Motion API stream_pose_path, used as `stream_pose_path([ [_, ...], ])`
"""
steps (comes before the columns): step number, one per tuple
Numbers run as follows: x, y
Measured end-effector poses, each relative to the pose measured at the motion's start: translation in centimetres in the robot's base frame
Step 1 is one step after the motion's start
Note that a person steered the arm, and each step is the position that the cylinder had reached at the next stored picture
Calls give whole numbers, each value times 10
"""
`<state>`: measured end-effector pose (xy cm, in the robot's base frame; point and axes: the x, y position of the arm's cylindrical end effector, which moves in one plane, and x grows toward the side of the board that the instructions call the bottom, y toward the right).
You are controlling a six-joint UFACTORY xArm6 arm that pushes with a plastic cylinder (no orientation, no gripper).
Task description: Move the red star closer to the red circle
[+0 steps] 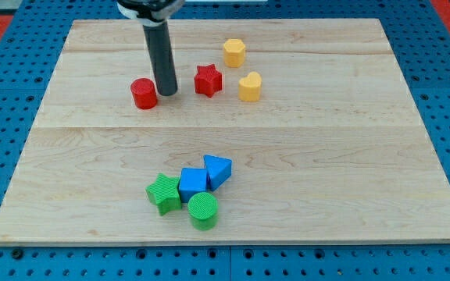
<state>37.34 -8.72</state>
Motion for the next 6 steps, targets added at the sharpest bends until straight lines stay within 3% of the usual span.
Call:
stream_pose_path([
  [2,-7,-101],
  [3,-69,-50],
  [4,-102,3],
  [5,-83,110],
  [6,-43,147],
])
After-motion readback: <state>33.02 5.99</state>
